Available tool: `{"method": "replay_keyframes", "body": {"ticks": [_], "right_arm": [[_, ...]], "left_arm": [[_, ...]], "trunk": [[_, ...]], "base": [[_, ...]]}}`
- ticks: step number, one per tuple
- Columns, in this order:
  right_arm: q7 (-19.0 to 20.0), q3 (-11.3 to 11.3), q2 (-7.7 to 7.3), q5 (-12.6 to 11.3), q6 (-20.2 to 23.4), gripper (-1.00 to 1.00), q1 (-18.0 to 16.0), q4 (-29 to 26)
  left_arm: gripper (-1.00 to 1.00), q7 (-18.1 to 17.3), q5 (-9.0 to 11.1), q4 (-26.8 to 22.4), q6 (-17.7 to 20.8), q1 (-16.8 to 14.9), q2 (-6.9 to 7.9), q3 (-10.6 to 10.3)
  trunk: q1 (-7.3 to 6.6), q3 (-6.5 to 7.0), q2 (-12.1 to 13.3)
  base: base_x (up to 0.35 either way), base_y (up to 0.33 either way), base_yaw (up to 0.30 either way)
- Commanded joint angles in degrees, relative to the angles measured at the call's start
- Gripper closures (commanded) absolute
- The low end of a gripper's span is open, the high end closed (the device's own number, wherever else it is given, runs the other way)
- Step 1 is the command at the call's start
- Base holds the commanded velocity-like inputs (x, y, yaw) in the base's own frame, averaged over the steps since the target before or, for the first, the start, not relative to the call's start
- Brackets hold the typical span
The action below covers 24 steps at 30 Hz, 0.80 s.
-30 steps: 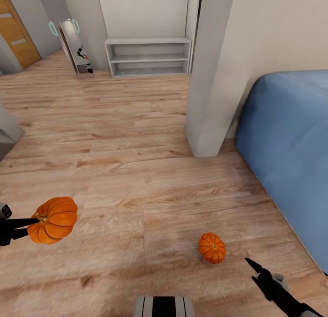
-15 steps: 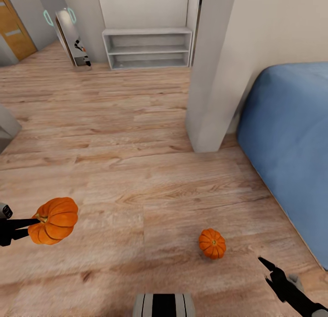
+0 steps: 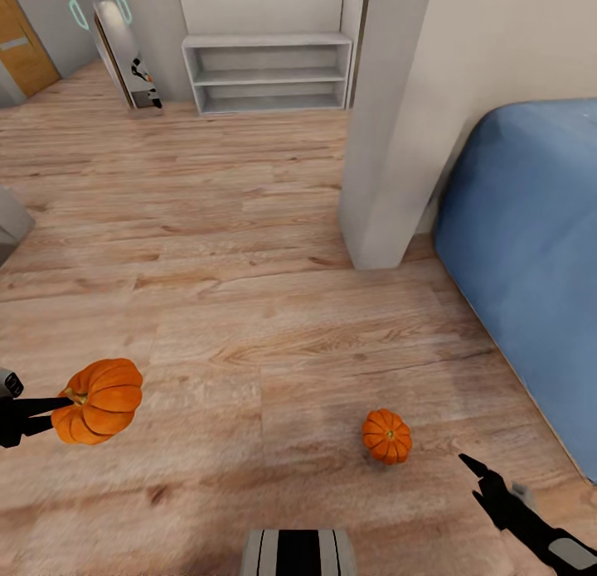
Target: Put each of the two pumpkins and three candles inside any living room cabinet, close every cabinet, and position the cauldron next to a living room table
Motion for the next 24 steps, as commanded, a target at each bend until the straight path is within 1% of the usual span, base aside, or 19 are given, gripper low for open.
{"method": "replay_keyframes", "body": {"ticks": [1, 13, 17, 20, 24], "right_arm": [[0.07, 0.37, 0.0, -0.58, -0.14, -1.0, -0.03, -0.45], [0.04, 0.39, 0.24, -0.49, -0.91, -1.0, -0.05, -1.02], [-0.08, 0.39, 0.28, -0.42, -0.88, -1.0, -0.05, -1.0], [-0.46, 0.44, 0.26, -0.35, -0.79, -1.0, -0.05, -0.95], [-1.66, 0.49, 0.25, -0.31, -0.75, -1.0, -0.06, -0.94]], "left_arm": [[1.0, 0.05, 0.23, 0.04, 0.3, -0.08, 0.06, -0.21], [1.0, 0.04, 0.24, 0.13, 0.3, -0.08, 0.06, -0.36], [1.0, 0.04, 0.24, 0.15, 0.3, -0.08, 0.0, -0.38], [1.0, 0.04, 0.25, 0.27, 0.3, -0.08, -0.02, -0.38], [1.0, 0.04, 0.25, 0.3, 0.3, -0.08, -0.03, -0.38]], "trunk": [[-0.01, -0.04, -0.02], [-0.01, -0.04, -0.02], [-0.01, -0.04, -0.02], [-0.01, -0.04, -0.02], [-0.01, -0.04, -0.02]], "base": [[0.0, 0.0, 0.0], [0.076, 0.058, 0.0], [0.093, 0.155, 0.0], [0.027, 0.078, 0.0], [-0.07, 0.104, 0.0]]}}
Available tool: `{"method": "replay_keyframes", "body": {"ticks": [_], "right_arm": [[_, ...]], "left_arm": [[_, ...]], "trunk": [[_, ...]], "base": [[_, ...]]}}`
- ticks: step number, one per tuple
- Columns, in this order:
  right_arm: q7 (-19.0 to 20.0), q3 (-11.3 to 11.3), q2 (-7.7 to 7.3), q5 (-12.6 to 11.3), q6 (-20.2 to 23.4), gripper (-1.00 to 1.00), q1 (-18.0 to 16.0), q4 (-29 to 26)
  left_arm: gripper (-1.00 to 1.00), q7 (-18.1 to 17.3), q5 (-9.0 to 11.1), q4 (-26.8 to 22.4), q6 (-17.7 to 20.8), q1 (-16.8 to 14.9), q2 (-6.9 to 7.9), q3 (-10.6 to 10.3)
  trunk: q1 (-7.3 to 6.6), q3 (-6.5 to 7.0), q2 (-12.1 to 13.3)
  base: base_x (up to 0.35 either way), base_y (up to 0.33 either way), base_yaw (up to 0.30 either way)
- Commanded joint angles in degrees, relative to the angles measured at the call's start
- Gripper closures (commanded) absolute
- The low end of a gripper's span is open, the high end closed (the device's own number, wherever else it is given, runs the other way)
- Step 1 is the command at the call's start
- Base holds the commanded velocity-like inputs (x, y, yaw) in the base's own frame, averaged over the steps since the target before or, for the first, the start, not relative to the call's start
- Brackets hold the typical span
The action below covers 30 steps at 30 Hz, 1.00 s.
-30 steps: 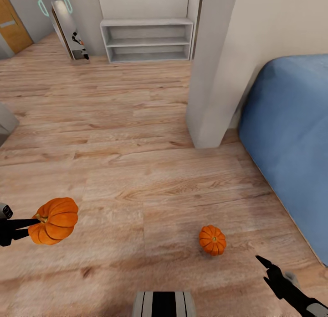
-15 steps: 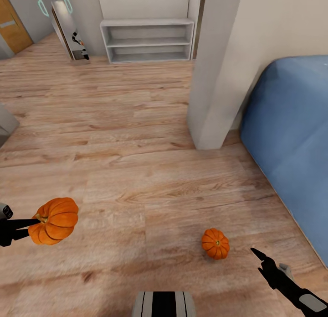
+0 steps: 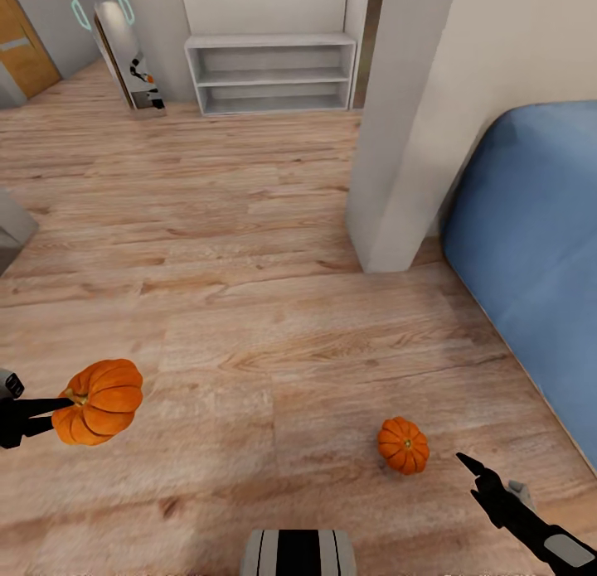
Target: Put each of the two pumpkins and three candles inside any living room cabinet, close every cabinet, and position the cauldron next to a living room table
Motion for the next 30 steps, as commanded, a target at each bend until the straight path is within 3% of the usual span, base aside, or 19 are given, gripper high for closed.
{"method": "replay_keyframes", "body": {"ticks": [1, 17, 30], "right_arm": [[-0.24, 0.39, -0.03, -0.6, 0.36, -1.0, -0.02, 0.04], [-0.84, 0.43, 0.05, -0.6, 0.31, -1.0, -0.05, -0.02], [-0.84, 0.43, 0.05, -0.62, -0.49, -1.0, -0.08, -0.04]], "left_arm": [[1.0, 0.05, 0.22, 0.06, 0.31, -0.08, 0.05, -0.2], [1.0, 0.13, 0.2, -0.06, 0.3, -0.08, -0.05, -0.37], [1.0, 0.14, 0.19, -0.11, 0.22, -0.08, -0.21, -0.4]], "trunk": [[-0.02, -0.04, -0.02], [-0.02, -0.04, -0.02], [-0.02, -0.04, -0.02]], "base": [[-0.041, 0.081, 0.0], [0.077, 0.099, 0.0], [0.108, -0.032, 0.0]]}}
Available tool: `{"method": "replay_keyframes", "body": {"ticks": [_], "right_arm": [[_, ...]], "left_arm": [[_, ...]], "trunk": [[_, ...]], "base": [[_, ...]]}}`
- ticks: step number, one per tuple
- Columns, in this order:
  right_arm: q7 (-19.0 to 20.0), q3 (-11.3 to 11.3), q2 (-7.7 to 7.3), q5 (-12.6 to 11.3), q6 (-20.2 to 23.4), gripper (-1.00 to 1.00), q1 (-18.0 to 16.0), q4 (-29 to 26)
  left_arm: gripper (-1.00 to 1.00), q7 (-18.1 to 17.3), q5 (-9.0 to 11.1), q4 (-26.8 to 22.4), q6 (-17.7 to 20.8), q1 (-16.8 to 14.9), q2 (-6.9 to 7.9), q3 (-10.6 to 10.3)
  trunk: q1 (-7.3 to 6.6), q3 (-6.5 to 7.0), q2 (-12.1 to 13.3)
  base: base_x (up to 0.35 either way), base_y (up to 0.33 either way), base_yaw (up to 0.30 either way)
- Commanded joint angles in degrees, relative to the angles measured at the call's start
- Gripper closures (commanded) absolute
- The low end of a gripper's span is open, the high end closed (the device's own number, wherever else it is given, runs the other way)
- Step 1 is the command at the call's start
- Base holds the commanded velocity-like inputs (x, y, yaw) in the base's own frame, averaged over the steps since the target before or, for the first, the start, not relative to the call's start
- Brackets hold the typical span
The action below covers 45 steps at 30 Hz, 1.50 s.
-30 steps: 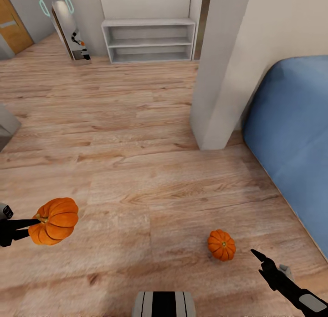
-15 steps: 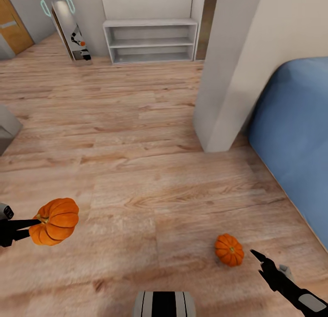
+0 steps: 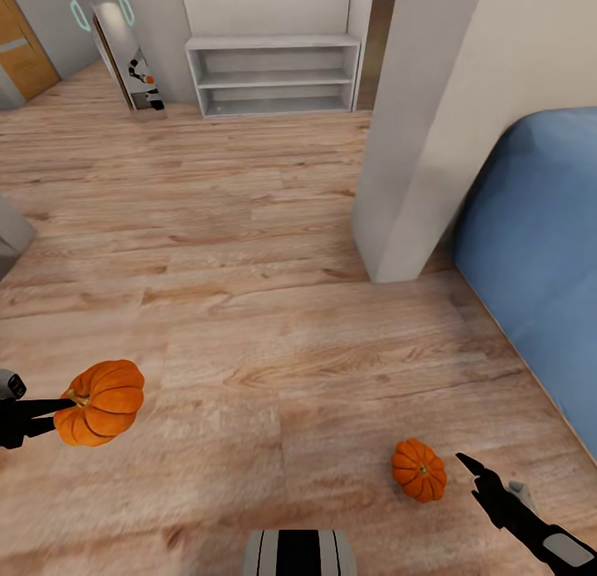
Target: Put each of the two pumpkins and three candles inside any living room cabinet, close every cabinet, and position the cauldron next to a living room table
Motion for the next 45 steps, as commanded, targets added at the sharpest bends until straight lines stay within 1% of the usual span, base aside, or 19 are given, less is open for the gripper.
{"method": "replay_keyframes", "body": {"ticks": [1, 14, 17, 21, 24, 39, 43, 45], "right_arm": [[0.16, 0.35, -0.03, -0.59, 0.21, -1.0, -0.04, 0.06], [0.16, 0.42, -0.05, -0.56, -0.13, -1.0, -0.03, 0.03], [0.16, 0.6, -0.1, -0.5, -0.14, -1.0, -0.05, -0.07], [0.16, 0.73, -0.17, -0.36, -0.11, -1.0, -0.06, -2.62], [0.33, 0.76, -0.15, -0.33, -0.5, -1.0, -0.06, -3.44], [0.15, 0.93, -0.12, -0.13, -1.39, -1.0, -0.06, -5.11], [0.19, 0.93, -0.12, -0.25, -3.09, -1.0, -0.06, -5.13], [0.17, 0.95, -0.12, -0.16, -3.4, -1.0, -0.06, -5.15]], "left_arm": [[1.0, 0.06, 0.21, 0.04, 0.29, -0.08, 0.06, -0.2], [1.0, 0.06, 0.24, 0.09, 0.29, -0.08, 0.0, -0.18], [1.0, 0.06, 0.24, 0.18, 0.29, -0.08, -0.01, -0.18], [1.0, 0.06, 0.24, 0.27, 0.29, -0.08, 0.04, -0.18], [1.0, 0.06, 0.24, 0.32, 0.29, -0.08, 0.03, -0.18], [1.0, 0.06, 0.24, 0.4, 0.29, -0.08, 0.04, -0.18], [1.0, 0.06, 0.24, 0.4, 0.29, -0.08, 0.02, -0.18], [1.0, 0.06, 0.24, 0.4, 0.29, -0.08, 0.05, -0.18]], "trunk": [[0.0, -0.04, -0.02], [0.0, -0.04, -0.02], [0.08, -0.7, -0.06], [0.18, -1.59, -0.11], [0.26, -2.25, -0.15], [0.64, -5.58, -0.35], [0.75, -6.46, -0.4], [0.75, -6.46, -0.4]], "base": [[0.05, 0.005, 0.0], [0.008, 0.001, 0.0], [0.0, 0.0, 0.0], [0.0, 0.0, 0.0], [0.0, 0.0, 0.0], [0.0, 0.0, 0.0], [0.0, 0.0, 0.0], [0.0, 0.0, 0.0]]}}
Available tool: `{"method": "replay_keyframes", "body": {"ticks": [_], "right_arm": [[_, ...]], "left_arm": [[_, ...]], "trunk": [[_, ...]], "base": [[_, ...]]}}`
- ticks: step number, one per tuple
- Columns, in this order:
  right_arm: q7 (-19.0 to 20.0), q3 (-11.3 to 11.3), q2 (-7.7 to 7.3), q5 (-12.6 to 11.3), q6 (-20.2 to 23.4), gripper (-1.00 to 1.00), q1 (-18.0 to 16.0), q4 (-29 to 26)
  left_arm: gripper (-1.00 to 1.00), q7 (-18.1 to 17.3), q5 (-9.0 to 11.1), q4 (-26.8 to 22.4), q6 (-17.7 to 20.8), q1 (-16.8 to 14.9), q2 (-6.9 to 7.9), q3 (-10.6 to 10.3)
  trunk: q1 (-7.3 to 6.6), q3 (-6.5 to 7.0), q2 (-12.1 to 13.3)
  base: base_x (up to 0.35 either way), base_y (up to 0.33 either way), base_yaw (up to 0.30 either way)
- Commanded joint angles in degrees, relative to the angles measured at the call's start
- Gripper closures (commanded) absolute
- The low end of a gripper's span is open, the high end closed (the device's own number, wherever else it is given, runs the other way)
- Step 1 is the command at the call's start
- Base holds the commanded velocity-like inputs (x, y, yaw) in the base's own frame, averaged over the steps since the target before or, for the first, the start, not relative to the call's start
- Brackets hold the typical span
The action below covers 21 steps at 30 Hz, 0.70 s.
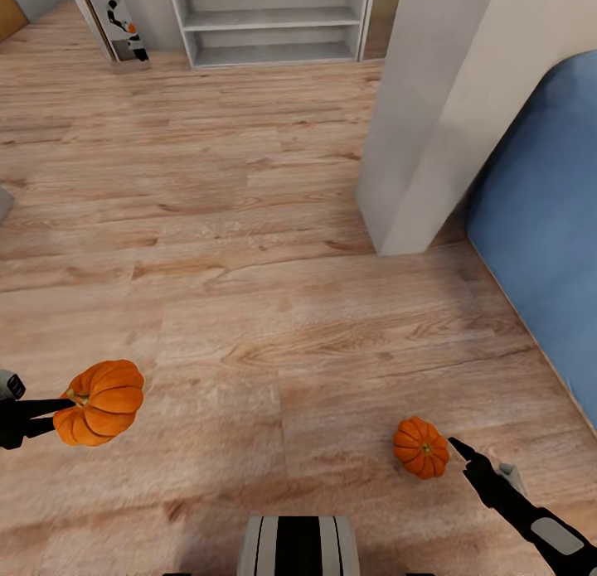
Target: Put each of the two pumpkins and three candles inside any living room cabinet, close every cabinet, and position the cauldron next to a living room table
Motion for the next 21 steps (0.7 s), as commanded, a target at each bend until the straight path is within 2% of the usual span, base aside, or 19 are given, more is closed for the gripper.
{"method": "replay_keyframes", "body": {"ticks": [1, 4, 9, 11, 15, 21], "right_arm": [[0.13, 0.31, -0.03, -0.56, 0.37, -1.0, -0.03, -0.01], [0.01, 0.35, -0.03, -0.45, 0.5, -1.0, -0.03, -0.1], [-1.84, 0.31, 0.03, 2.86, 0.64, -1.0, -0.03, -0.23], [-2.12, 0.29, 0.04, 3.37, 0.68, -1.0, -0.03, -0.24], [-2.9, 0.35, 0.05, 3.97, 0.83, -1.0, -0.1, -0.25], [-4.61, 0.31, 0.36, 6.42, 1.52, -1.0, -0.5, -0.82]], "left_arm": [[1.0, 0.06, 0.19, 0.04, 0.29, -0.08, 0.05, -0.21], [1.0, 0.06, 0.19, 0.04, 0.29, -0.08, 0.07, -0.21], [1.0, 0.06, 0.19, 0.06, 0.29, -0.08, 0.07, -0.21], [1.0, 0.06, 0.19, 0.16, 0.29, -0.08, 0.08, -0.21], [1.0, 0.06, 0.19, 0.21, 0.29, -0.08, 0.08, -0.21], [1.0, 0.06, 0.19, 0.22, 0.29, -0.08, 0.08, -0.21]], "trunk": [[-0.01, -0.03, -0.02], [-0.01, -0.03, -0.02], [0.04, -0.48, -0.04], [0.09, -0.92, -0.07], [0.09, -0.92, -0.07], [0.09, -0.92, -0.07]], "base": [[0.0, 0.0, 0.0], [0.0, 0.0, 0.0], [0.0, 0.0, 0.0], [0.0, 0.0, 0.0], [0.0, 0.0, 0.0], [0.0, 0.0, 0.0]]}}
